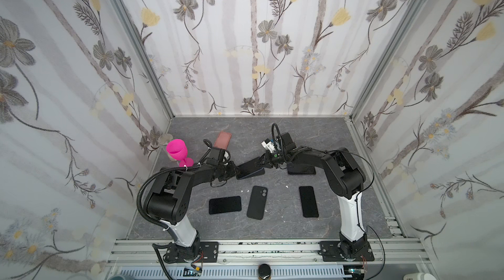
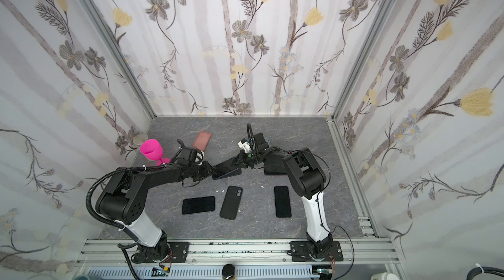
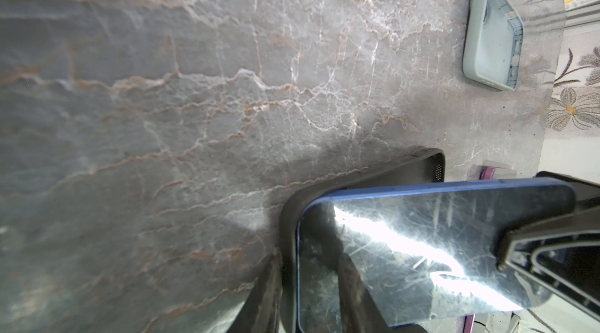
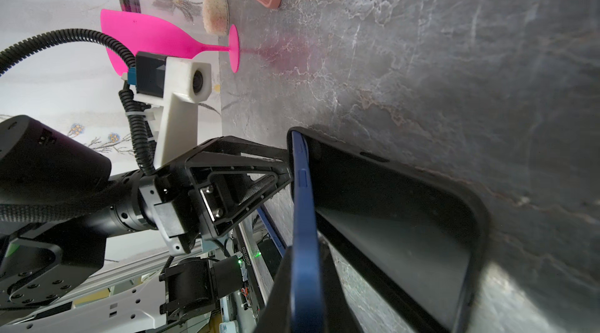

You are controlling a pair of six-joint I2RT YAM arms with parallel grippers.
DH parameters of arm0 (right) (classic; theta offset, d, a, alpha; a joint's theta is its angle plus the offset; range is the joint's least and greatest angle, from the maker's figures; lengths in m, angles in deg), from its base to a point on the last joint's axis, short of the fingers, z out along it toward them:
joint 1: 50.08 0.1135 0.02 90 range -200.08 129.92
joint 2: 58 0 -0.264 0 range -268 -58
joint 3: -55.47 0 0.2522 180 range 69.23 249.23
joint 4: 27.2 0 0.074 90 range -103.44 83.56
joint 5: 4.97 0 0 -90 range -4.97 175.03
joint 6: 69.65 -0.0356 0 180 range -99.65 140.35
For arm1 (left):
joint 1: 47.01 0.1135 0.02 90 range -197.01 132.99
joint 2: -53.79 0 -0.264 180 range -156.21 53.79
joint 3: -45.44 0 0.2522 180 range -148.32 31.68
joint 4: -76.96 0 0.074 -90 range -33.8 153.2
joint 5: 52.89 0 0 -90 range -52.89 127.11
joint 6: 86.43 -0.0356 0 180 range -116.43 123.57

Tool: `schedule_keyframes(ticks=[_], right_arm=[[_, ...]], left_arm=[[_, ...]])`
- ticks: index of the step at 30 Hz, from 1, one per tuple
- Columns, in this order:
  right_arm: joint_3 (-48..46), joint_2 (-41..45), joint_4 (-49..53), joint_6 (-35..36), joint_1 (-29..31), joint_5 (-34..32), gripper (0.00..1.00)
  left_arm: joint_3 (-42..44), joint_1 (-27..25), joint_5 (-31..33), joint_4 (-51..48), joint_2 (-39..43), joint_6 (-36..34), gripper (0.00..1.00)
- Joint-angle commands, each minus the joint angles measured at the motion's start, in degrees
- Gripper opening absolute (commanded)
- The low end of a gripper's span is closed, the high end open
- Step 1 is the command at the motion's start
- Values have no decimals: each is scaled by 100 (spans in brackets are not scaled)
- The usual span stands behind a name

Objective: Put the phone into the phone case

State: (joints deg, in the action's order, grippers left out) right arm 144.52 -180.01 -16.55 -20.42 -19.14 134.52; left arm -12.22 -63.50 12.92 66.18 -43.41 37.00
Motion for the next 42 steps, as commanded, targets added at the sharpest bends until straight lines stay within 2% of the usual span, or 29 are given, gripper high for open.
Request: schedule_keyframes(ticks=[1,9,18,37,42], right_arm=[[-141,-142,91,-192,83,-326,0],[-334,-148,43,-205,118,-568,7],[-264,-94,613,125,107,-1027,20],[294,396,1738,535,178,-1666,45],[329,584,1995,645,183,-1882,48]], left_arm=[[65,-104,-149,5,-76,-48,31],[51,-108,-18,-33,-113,-94,31],[136,-50,825,-468,-101,-208,28],[249,-21,1135,-694,-52,-328,25],[310,-8,1140,-694,-44,-333,25]])
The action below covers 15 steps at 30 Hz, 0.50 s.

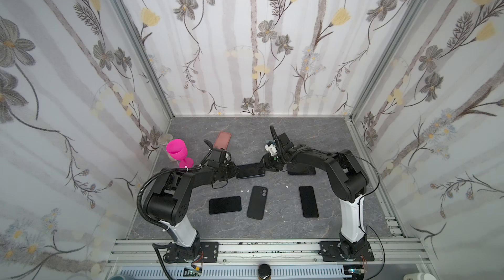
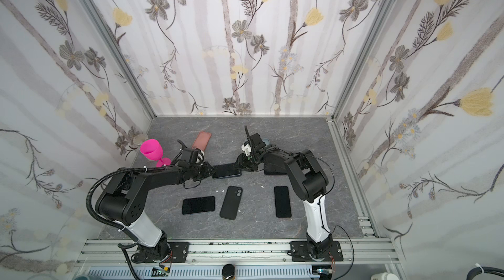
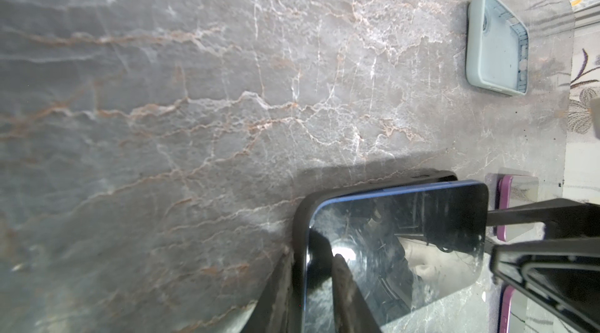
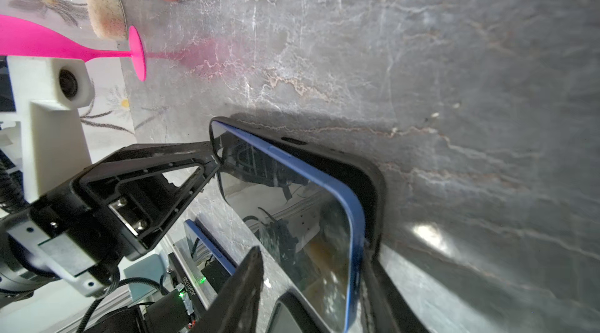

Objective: Put the phone into the phone case

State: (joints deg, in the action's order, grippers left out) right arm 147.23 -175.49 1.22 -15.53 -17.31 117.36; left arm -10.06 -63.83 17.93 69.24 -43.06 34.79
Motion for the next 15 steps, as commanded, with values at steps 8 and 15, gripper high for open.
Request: schedule_keyframes(ticks=[8,15], right_arm=[[6,212,661,446,8,-462,42],[-17,39,610,468,106,-317,22]], left_arm=[[69,32,580,-1040,-75,-148,25],[60,29,438,-1046,-79,-158,25]])
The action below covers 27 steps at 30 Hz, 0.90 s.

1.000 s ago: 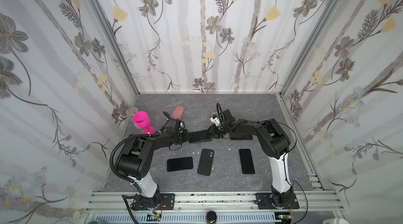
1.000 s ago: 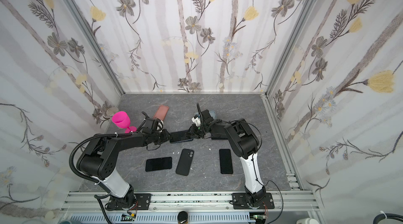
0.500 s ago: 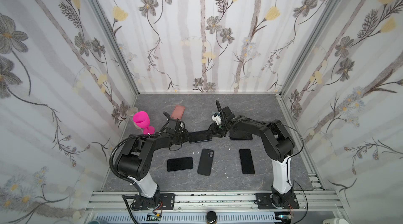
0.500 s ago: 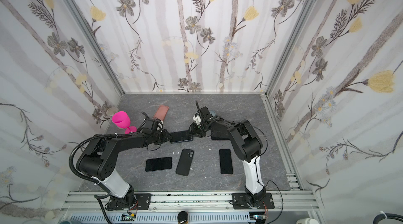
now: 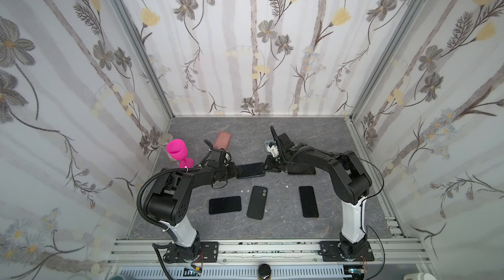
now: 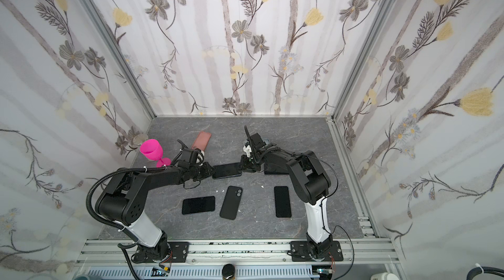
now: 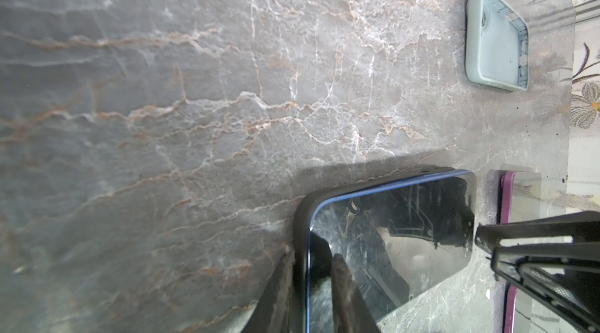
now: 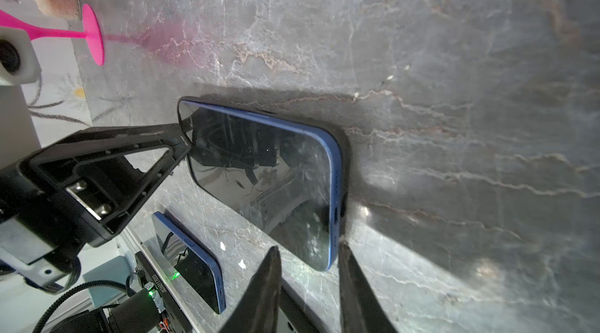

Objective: Put the phone into the phone case

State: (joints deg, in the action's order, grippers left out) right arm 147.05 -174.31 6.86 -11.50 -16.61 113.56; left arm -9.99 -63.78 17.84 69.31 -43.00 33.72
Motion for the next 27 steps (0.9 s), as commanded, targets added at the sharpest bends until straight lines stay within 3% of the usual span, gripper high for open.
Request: schedule_keyframes(ticks=[1,5,12,27], right_arm=[[8,-98,51,70,45,82,20],[40,-197,51,70,59,126,11],[62,-311,177,130,133,30,10],[134,-606,1223,587,334,-1263,9]], left_arm=[[45,26,418,-1059,-86,-49,25],[48,27,371,-1060,-94,-62,25],[118,24,207,-973,-189,-36,26],[266,23,272,-919,-183,-50,26]])
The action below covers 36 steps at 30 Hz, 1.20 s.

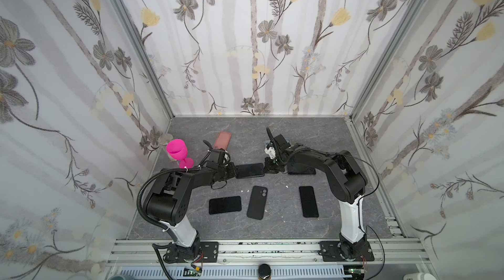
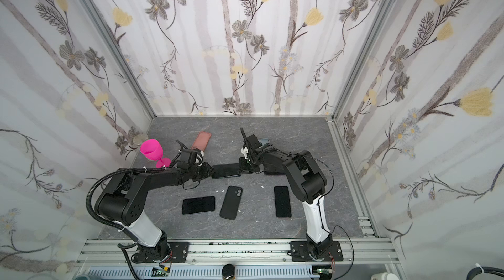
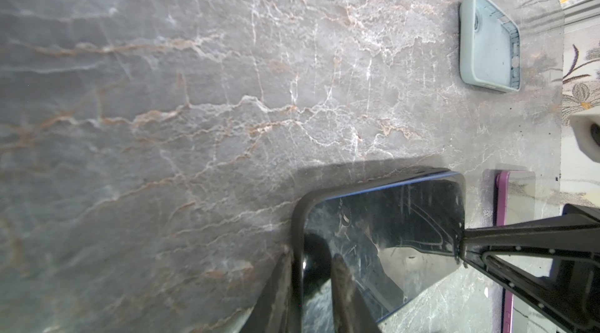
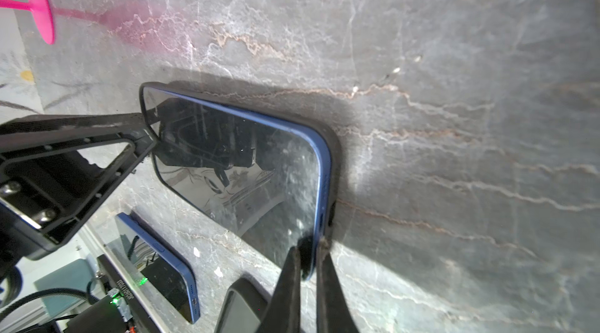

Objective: Put the phone into the phone case

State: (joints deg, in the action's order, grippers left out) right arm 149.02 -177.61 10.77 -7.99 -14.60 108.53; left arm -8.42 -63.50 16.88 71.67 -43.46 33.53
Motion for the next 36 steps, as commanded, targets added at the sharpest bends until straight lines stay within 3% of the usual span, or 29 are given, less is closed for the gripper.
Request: schedule_keyframes(ticks=[1,20,30,36], right_arm=[[-26,-301,906,268,150,-861,9],[730,-574,1720,507,444,-1954,12],[1611,-125,1785,599,443,-1573,27],[2042,-442,1913,672,374,-1367,26]], left_arm=[[115,-3,362,-1156,-138,-32,26],[125,58,378,-1152,-144,-121,26],[-327,203,397,-1538,163,-233,26],[-607,210,397,-1685,176,-247,27]])
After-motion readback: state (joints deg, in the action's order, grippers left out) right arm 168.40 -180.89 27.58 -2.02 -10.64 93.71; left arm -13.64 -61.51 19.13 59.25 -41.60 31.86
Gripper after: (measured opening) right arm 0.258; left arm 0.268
